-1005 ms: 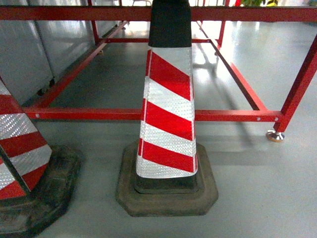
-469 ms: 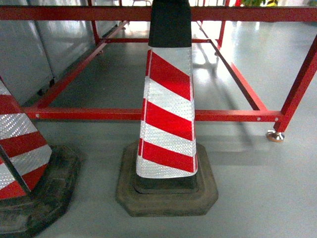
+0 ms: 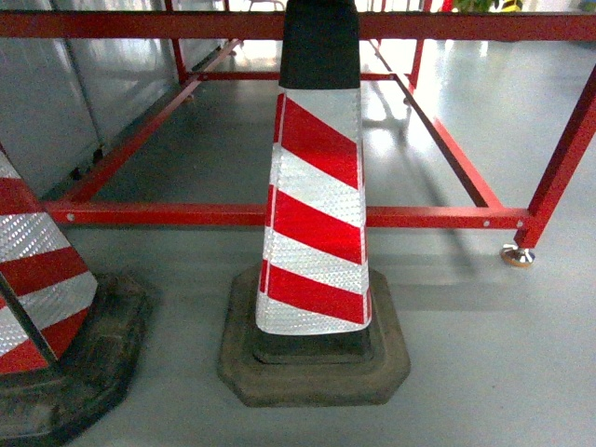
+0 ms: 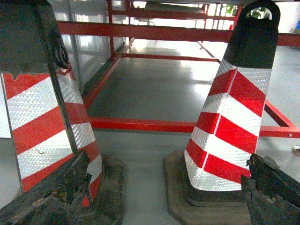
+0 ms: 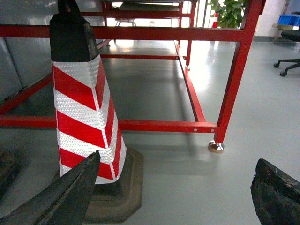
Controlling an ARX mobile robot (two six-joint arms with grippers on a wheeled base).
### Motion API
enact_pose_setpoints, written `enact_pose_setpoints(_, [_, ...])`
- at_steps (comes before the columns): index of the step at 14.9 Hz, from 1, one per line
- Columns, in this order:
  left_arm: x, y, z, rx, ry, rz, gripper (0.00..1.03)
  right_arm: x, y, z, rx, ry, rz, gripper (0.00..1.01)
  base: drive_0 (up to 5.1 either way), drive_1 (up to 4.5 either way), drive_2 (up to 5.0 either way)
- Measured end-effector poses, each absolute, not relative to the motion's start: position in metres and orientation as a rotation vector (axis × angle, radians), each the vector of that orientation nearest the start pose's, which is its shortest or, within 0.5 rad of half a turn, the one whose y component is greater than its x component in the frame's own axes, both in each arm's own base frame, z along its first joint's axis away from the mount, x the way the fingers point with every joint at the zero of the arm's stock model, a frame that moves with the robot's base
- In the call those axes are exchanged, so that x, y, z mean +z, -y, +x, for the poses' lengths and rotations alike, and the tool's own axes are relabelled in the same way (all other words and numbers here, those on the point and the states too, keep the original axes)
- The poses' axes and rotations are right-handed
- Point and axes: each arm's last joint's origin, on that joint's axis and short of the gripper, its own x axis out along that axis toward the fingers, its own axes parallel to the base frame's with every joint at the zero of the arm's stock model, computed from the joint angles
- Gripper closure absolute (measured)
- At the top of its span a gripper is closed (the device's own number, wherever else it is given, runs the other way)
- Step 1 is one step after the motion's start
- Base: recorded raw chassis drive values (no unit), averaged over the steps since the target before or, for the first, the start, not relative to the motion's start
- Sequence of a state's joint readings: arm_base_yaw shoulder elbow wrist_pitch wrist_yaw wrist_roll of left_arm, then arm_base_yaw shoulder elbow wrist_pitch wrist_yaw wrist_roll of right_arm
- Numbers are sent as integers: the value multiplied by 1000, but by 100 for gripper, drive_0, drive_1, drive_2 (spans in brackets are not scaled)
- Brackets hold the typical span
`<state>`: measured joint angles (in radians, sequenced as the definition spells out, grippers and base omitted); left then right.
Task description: Sort blue parts and orange caps into right shelf containers
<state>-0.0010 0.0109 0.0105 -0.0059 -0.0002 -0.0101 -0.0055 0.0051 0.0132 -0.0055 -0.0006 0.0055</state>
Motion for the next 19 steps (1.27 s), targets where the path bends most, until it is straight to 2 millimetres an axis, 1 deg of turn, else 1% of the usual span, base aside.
enact_pose_setpoints(19, [166,0,98,0,-4,-2,5,167,1,97,-5,2,5,3,0,0,0])
